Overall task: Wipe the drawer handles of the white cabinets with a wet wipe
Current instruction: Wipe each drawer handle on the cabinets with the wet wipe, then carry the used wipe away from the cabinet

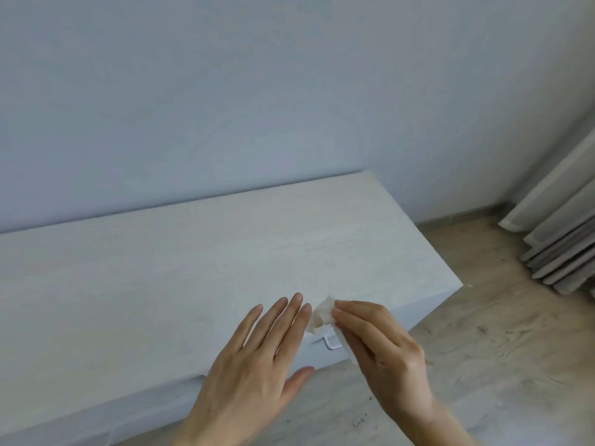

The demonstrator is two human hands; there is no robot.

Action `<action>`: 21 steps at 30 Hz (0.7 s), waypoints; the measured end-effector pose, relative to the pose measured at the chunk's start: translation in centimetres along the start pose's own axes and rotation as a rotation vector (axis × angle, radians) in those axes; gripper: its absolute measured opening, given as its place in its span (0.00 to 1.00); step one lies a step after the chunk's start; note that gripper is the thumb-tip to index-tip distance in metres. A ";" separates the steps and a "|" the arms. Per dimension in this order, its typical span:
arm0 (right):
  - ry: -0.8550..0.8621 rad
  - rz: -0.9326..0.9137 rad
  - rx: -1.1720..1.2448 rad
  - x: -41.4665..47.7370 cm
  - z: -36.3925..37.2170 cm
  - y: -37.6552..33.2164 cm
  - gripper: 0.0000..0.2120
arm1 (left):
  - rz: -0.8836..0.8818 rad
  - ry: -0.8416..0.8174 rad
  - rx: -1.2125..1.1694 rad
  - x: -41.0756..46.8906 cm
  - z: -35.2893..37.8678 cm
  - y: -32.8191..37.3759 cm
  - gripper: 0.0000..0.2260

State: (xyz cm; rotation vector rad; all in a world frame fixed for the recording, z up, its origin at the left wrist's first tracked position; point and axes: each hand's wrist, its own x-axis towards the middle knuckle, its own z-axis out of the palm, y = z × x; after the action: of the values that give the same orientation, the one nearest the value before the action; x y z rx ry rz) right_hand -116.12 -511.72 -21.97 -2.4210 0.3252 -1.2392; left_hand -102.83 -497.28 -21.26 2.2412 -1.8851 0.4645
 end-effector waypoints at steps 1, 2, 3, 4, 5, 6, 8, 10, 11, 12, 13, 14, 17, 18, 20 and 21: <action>-0.012 -0.009 0.041 2.2 -0.6 -2.8 0.07 | -0.037 -0.007 -0.018 0.2 -3.6 -0.5 0.27; -0.027 -0.025 0.083 4.6 -1.1 -5.7 0.07 | -0.074 -0.015 -0.023 0.2 -7.3 -1.1 0.27; -0.044 -0.042 0.124 7.0 -1.6 -8.5 0.07 | -0.114 -0.020 -0.019 0.1 -10.9 -1.8 0.28; -0.057 -0.056 0.161 9.4 -2.0 -11.3 0.08 | -0.159 -0.024 -0.009 -0.2 -14.5 -2.7 0.28; -0.065 -0.066 0.193 11.7 -2.3 -14.1 0.08 | -0.211 -0.030 0.005 -0.7 -17.9 -3.7 0.29; -0.071 -0.073 0.225 14.0 -2.5 -16.7 0.08 | -0.269 -0.034 0.027 -1.4 -21.2 -4.9 0.29; -0.106 -0.074 0.276 18.0 -2.5 -21.8 0.08 | -0.387 -0.042 0.092 -3.6 -27.2 -7.4 0.30; -0.162 -0.089 0.318 21.0 -1.7 -26.9 0.06 | -0.506 -0.052 0.177 -6.8 -32.6 -9.9 0.31; -0.185 -0.103 0.343 22.0 -1.0 -29.5 0.07 | -0.564 -0.059 0.213 -8.8 -35.0 -11.1 0.31; -0.205 -0.125 0.371 22.9 -0.1 -32.2 0.07 | -0.623 -0.064 0.247 -11.1 -37.2 -12.2 0.30; -0.225 -0.149 0.405 23.5 1.1 -35.1 0.08 | -0.683 -0.070 0.281 -13.6 -39.3 -13.3 0.30; -0.246 -0.172 0.446 24.0 2.3 -38.3 0.09 | -0.742 -0.077 0.316 -16.4 -41.4 -14.4 0.30; -0.307 -0.250 0.564 24.3 7.1 -48.5 0.11 | -0.904 -0.097 0.399 -25.9 -46.6 -17.6 0.30; -0.325 -0.283 0.595 24.0 9.2 -52.1 0.11 | -0.953 -0.115 0.421 -29.5 -48.0 -18.7 0.30; -0.356 -0.347 0.642 22.9 13.9 -59.5 0.10 | -1.029 -0.172 0.471 -37.1 -50.5 -21.3 0.30; -0.374 -0.370 0.656 22.2 16.4 -63.4 0.10 | -1.054 -0.205 0.490 -41.0 -51.8 -22.8 0.30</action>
State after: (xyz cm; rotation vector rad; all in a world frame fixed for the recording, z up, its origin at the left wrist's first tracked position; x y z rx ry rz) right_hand -88.38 -459.55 13.86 -2.0954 -0.5736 -0.8105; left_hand -92.99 -438.05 14.45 3.2422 -0.4130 0.5291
